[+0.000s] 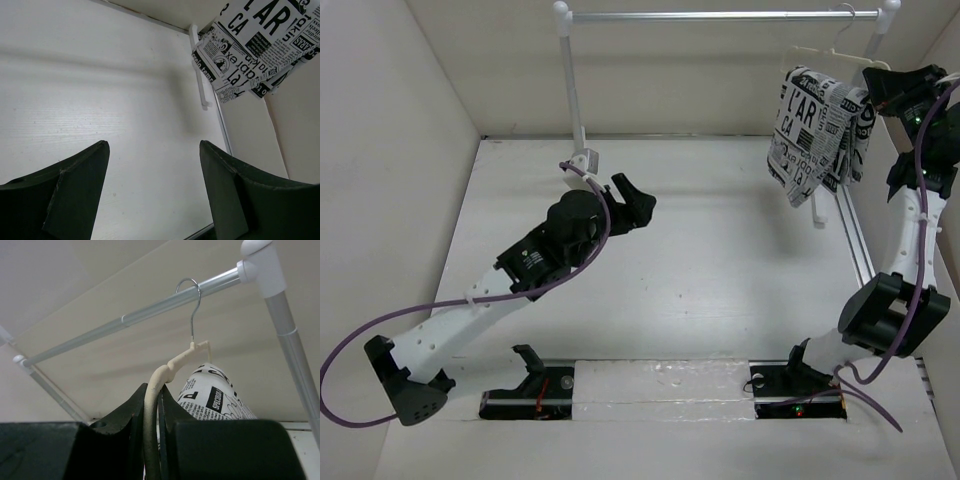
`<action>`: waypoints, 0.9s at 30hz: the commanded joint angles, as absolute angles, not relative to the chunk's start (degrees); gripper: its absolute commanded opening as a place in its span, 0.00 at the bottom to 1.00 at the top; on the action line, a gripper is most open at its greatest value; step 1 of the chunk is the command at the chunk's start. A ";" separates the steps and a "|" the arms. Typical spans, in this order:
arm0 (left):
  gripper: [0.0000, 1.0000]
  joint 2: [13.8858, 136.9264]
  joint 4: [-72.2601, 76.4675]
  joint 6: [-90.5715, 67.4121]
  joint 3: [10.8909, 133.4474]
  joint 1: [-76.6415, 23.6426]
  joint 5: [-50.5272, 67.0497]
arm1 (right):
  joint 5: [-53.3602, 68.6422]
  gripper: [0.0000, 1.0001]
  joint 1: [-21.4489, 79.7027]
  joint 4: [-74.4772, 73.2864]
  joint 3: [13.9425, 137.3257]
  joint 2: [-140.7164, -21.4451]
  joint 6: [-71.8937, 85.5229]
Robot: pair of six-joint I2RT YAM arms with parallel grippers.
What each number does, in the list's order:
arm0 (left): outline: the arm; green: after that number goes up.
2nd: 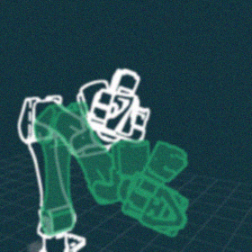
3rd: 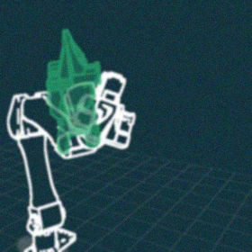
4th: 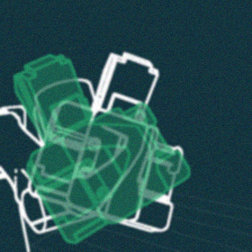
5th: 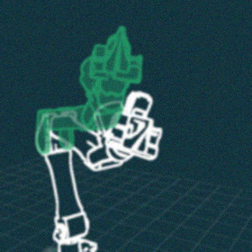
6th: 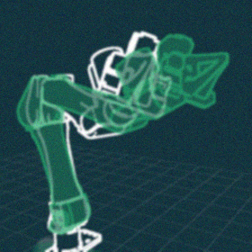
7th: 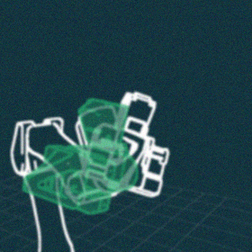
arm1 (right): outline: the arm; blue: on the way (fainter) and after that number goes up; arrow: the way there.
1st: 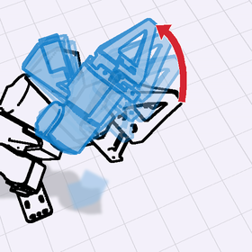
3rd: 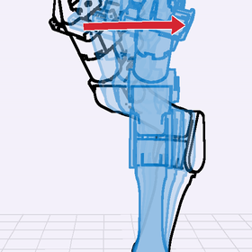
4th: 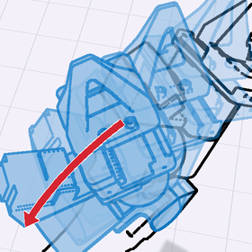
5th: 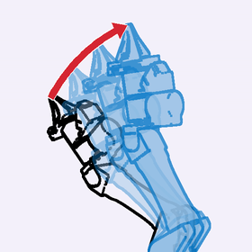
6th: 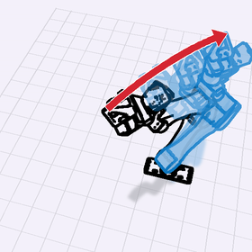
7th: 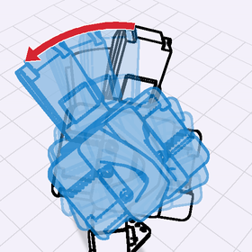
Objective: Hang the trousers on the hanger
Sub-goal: Place the hanger at the clothesline, then reset both arms
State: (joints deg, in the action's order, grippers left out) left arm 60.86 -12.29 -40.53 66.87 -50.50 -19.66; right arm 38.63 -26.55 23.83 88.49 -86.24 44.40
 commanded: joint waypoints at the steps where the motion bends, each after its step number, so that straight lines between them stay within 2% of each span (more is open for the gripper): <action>1: 0.69 60.73 -11.34 -39.73 66.53 -50.27 -19.16 | 33.05 0.00 -25.76 32.53 93.87 -84.20 41.06; 7: 0.69 62.48 -10.99 -39.90 66.01 -50.27 -18.81 | 30.77 0.00 -23.30 26.37 92.11 -83.50 33.77; 12: 0.70 64.42 -10.72 -40.25 66.18 -50.27 -18.37 | 29.26 0.00 -20.48 20.47 84.15 -80.17 27.86; 13: 0.70 64.95 -10.72 -40.25 66.18 -50.27 -18.28 | 29.35 0.10 -20.48 21.26 82.37 -79.55 28.04; 15: 0.70 65.21 -10.81 -40.25 66.36 -50.27 -17.84 | 29.35 0.18 -20.48 21.89 78.77 -78.58 28.04; 17: 0.70 65.48 -10.81 -40.17 66.53 -50.27 -17.93 | 30.76 0.40 -20.48 20.75 77.96 -77.79 28.04; 18: 0.70 65.74 -10.90 -40.17 66.62 -50.27 -18.10 | 31.81 0.62 -21.09 18.39 77.52 -76.57 27.17; 19: 0.71 65.74 -10.90 -40.17 66.62 -50.27 -18.11 | 31.82 0.62 -21.09 18.37 77.52 -76.55 27.16; 21: 0.71 66.09 -11.16 -40.25 66.80 -50.27 -18.19 | 31.38 0.78 -21.62 15.40 78.65 -75.42 24.89; 23: 0.72 66.79 -12.21 -40.52 67.67 -50.27 -18.45 | 31.38 0.85 -22.15 9.51 80.59 -75.24 23.12; 24: 0.72 67.75 -12.65 -40.52 68.20 -50.27 -18.63 | 31.90 0.97 -23.45 7.58 81.55 -75.15 21.72; 25: 0.72 68.20 -13.18 -40.43 69.25 -50.27 -18.55 | 32.34 1.00 -23.99 5.56 82.95 -74.54 21.36; 27: 0.72 69.60 -14.32 -39.82 70.39 -50.27 -18.72 | 33.83 1.00 -25.13 4.84 83.32 -73.48 21.01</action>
